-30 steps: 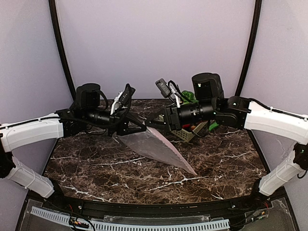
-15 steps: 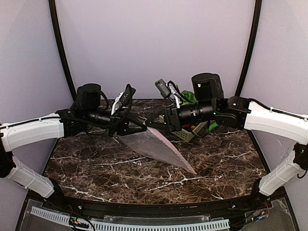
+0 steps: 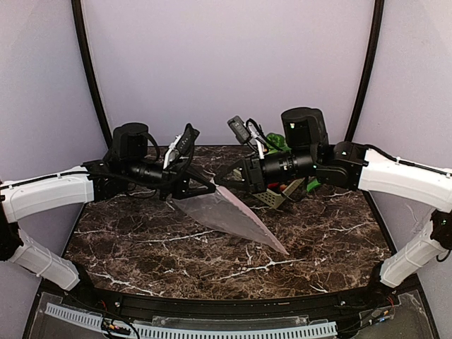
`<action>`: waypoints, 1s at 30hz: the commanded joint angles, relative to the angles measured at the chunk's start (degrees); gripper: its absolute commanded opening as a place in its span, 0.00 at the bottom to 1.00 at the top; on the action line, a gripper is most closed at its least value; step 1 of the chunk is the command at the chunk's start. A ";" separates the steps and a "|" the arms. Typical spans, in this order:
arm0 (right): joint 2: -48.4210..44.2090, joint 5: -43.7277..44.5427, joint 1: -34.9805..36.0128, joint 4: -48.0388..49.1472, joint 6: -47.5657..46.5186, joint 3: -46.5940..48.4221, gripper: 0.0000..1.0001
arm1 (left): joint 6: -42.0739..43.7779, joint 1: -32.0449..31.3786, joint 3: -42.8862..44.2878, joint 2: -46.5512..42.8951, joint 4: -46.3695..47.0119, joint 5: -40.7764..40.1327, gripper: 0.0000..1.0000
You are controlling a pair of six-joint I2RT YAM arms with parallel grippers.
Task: Place the food in the zip-top bag and seal the zipper
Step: Unzip the zipper from the zipper food storage bag.
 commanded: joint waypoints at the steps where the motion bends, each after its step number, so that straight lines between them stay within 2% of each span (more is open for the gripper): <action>1: -0.09 0.53 0.46 0.96 -0.49 -0.95 0.03 | -0.14 -0.32 1.35 -0.35 -0.71 -0.14 0.01; 3: -0.13 1.29 0.46 0.64 -0.79 -1.13 0.00 | -0.25 -0.30 1.54 -0.35 -0.75 -0.03 0.01; 30: -0.38 4.97 0.46 -0.56 -2.29 -3.00 0.00 | 2.70 -0.24 3.46 -0.19 -6.93 -4.31 0.01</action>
